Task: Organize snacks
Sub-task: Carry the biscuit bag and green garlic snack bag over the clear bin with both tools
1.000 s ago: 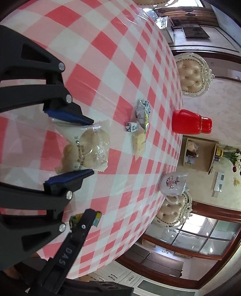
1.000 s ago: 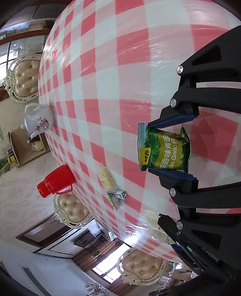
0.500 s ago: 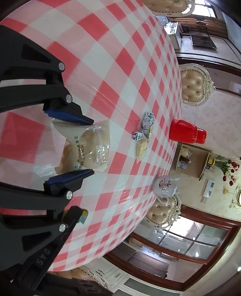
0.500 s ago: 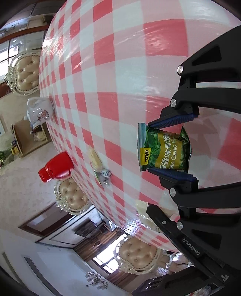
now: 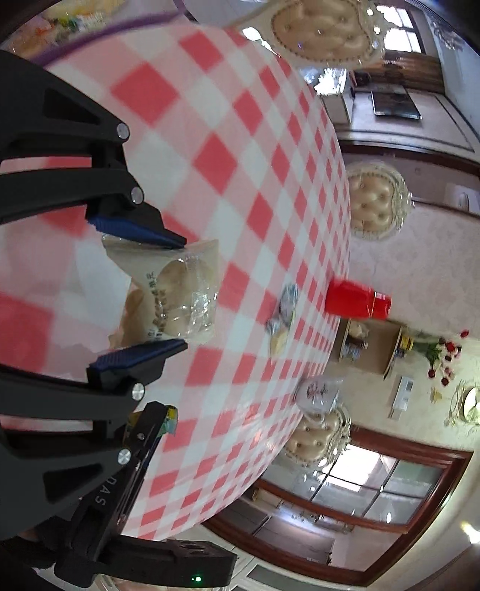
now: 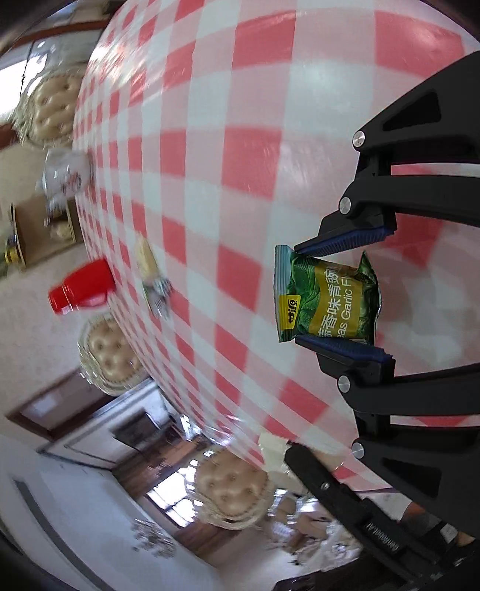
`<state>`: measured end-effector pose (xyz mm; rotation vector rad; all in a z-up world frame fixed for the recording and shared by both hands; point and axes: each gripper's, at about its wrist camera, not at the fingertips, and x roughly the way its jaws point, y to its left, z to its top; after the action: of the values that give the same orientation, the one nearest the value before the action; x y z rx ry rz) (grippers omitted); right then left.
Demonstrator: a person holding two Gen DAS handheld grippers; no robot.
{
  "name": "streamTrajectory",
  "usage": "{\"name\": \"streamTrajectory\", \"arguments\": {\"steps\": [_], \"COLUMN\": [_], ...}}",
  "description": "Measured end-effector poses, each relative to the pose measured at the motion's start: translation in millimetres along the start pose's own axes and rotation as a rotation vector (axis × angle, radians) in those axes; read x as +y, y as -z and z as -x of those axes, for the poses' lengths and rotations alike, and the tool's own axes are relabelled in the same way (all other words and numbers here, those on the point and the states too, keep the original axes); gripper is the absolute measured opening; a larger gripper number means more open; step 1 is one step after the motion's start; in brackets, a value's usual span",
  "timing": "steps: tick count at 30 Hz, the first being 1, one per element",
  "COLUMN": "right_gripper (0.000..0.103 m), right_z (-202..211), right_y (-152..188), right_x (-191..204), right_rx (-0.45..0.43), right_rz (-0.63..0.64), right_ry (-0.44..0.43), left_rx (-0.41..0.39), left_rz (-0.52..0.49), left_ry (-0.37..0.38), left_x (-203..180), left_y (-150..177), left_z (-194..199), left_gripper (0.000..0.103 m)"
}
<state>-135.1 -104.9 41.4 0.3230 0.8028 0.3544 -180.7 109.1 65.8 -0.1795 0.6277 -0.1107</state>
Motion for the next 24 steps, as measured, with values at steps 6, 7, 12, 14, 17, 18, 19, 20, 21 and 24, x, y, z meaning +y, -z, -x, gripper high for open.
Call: {"name": "streamTrajectory", "arguments": {"steps": [6, 7, 12, 14, 17, 18, 19, 20, 21, 24], "right_gripper": [0.042, 0.042, 0.042, 0.042, 0.042, 0.042, 0.042, 0.042, 0.042, 0.042], "right_z": [-3.3, -3.8, -6.9, -8.4, -10.1, -10.6, -11.5, -12.4, -12.8, -16.8], "right_y": [12.4, 14.6, 28.2, 33.1, 44.4, 48.6, 52.2, 56.1, 59.6, 69.7], "right_x": [50.1, 58.0, 99.2, 113.2, 138.1, 147.0, 155.0, 163.1, 169.2, 190.1], "right_rx": [0.027, 0.033, 0.062, 0.072, 0.092, 0.099, 0.106, 0.114, 0.12, 0.144], "right_rz": [0.107, 0.123, 0.211, 0.244, 0.304, 0.326, 0.344, 0.362, 0.375, 0.422], "right_ry": [-0.045, -0.053, -0.086, -0.098, -0.126, -0.136, -0.146, -0.156, -0.162, -0.186], "left_rx": [-0.002, -0.004, -0.001, -0.001, -0.003, -0.006, -0.011, -0.015, -0.018, -0.023], "left_rz": [0.033, 0.034, 0.042, 0.046, 0.048, 0.049, 0.052, 0.055, 0.058, 0.057], "left_ry": [-0.066, -0.072, -0.125, -0.153, -0.18, -0.185, -0.197, -0.206, -0.21, -0.235], "left_x": [38.6, 42.2, 66.3, 77.5, 91.2, 93.9, 100.3, 105.3, 108.8, 121.7], "left_y": [5.0, 5.4, 12.0, 15.4, 18.3, 18.6, 19.1, 19.7, 19.8, 20.0], "left_z": [28.4, 32.2, 54.0, 63.9, 76.2, 78.7, 83.8, 87.7, 90.2, 100.0], "left_gripper": [0.051, 0.052, 0.052, 0.052, 0.052, 0.052, 0.052, 0.052, 0.052, 0.053]}}
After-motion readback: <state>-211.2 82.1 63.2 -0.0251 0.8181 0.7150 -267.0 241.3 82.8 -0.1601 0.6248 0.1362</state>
